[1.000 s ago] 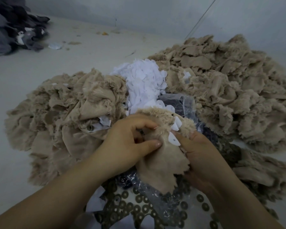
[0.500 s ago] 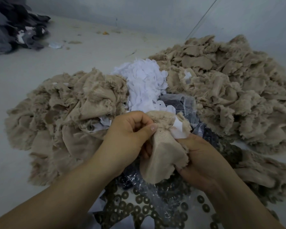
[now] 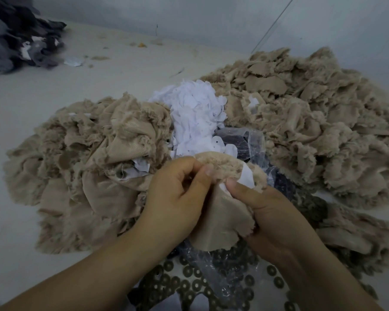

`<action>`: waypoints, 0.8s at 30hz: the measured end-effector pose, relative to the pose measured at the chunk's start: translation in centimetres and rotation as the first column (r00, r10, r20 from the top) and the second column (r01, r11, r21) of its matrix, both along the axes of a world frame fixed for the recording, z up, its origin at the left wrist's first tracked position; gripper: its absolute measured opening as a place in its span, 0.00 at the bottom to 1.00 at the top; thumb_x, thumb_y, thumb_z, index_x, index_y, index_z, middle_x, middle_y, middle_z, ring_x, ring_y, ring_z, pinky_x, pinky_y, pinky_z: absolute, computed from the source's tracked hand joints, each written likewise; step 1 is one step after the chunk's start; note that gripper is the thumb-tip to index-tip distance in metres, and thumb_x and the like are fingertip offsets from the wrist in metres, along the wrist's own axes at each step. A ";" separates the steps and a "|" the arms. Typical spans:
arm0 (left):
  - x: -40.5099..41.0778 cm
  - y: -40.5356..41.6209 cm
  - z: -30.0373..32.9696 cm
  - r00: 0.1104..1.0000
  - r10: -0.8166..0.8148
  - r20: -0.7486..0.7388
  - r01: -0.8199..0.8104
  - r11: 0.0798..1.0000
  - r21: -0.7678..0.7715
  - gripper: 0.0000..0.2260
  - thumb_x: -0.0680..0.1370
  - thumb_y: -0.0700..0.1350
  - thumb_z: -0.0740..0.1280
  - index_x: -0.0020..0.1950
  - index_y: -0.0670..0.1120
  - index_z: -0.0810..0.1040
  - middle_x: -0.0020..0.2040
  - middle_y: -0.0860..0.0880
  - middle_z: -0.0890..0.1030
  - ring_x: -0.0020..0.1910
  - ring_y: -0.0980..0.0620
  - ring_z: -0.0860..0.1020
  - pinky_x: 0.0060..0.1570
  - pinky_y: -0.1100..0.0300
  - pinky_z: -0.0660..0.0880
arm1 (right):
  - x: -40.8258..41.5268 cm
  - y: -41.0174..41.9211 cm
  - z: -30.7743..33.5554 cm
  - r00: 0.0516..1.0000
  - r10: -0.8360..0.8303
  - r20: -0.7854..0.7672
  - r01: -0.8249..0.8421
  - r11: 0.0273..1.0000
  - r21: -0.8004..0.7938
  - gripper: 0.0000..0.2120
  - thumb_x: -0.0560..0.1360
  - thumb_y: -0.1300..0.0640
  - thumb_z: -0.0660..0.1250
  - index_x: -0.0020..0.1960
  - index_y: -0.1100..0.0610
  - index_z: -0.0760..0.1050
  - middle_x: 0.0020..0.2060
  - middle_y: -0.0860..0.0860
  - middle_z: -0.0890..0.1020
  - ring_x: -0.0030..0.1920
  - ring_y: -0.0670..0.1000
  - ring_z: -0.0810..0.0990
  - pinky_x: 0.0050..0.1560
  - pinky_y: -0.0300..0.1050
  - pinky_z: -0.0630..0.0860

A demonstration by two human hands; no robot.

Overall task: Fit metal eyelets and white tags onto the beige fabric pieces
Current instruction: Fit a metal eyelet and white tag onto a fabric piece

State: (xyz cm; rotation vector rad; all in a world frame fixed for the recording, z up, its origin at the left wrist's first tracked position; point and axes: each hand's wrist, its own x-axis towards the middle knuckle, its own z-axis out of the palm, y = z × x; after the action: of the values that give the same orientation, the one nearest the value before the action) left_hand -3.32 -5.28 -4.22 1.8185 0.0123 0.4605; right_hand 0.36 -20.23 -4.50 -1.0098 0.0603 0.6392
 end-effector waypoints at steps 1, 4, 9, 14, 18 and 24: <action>-0.3 -0.1 0.2 1.000 -0.026 0.002 0.026 1.000 -0.015 0.19 0.77 0.57 0.66 0.33 0.45 0.76 0.24 0.47 0.74 0.23 0.54 0.71 0.25 0.54 0.69 | 0.0 0.0 0.1 1.000 -0.016 0.022 0.017 0.999 -0.037 0.19 0.71 0.58 0.70 0.59 0.65 0.80 0.55 0.64 0.83 0.57 0.64 0.82 0.59 0.59 0.79; -0.9 -0.4 0.4 0.995 -0.088 -0.054 0.083 0.992 -0.092 0.18 0.72 0.58 0.74 0.32 0.45 0.80 0.23 0.49 0.75 0.22 0.56 0.70 0.23 0.60 0.68 | -0.2 -0.2 0.4 0.997 -0.037 0.066 0.045 0.991 -0.127 0.20 0.69 0.57 0.72 0.55 0.69 0.80 0.50 0.66 0.84 0.51 0.64 0.85 0.52 0.58 0.82; -0.6 -0.3 0.1 0.991 -0.068 -0.116 0.052 0.989 -0.137 0.07 0.73 0.40 0.75 0.35 0.44 0.83 0.24 0.49 0.77 0.23 0.56 0.72 0.23 0.62 0.70 | -0.4 -0.2 0.5 0.995 -0.046 0.085 0.055 0.992 -0.110 0.18 0.70 0.59 0.71 0.56 0.68 0.81 0.50 0.65 0.85 0.51 0.63 0.85 0.49 0.55 0.83; 0.3 0.5 0.3 0.990 -0.091 -0.111 0.075 0.987 -0.141 0.06 0.73 0.39 0.75 0.36 0.45 0.83 0.26 0.46 0.79 0.23 0.54 0.74 0.24 0.64 0.71 | -0.2 -0.2 0.3 0.989 -0.033 0.141 0.047 0.995 -0.092 0.22 0.69 0.60 0.71 0.62 0.65 0.79 0.55 0.62 0.84 0.56 0.62 0.83 0.57 0.57 0.80; 0.9 1.3 0.3 0.976 -0.155 -0.151 0.126 0.975 -0.183 0.07 0.71 0.38 0.76 0.35 0.45 0.82 0.26 0.45 0.78 0.23 0.52 0.74 0.23 0.63 0.71 | -0.2 -0.2 0.2 0.985 -0.008 0.173 0.025 0.995 -0.096 0.23 0.68 0.60 0.71 0.62 0.64 0.78 0.56 0.61 0.84 0.57 0.61 0.83 0.58 0.56 0.81; 1.5 1.6 0.1 0.941 -0.258 -0.218 0.190 0.938 -0.289 0.07 0.67 0.44 0.77 0.40 0.43 0.84 0.25 0.41 0.77 0.19 0.48 0.72 0.19 0.61 0.70 | -0.2 -0.4 0.3 0.980 -0.003 0.200 0.024 0.994 -0.103 0.25 0.64 0.58 0.74 0.60 0.65 0.80 0.53 0.63 0.84 0.53 0.63 0.84 0.51 0.53 0.83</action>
State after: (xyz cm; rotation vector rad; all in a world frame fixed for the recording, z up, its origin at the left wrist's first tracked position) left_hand -1.79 -3.64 -4.16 1.5800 0.0377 0.0563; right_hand 0.14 -20.63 -4.21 -1.1703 -0.0761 0.5237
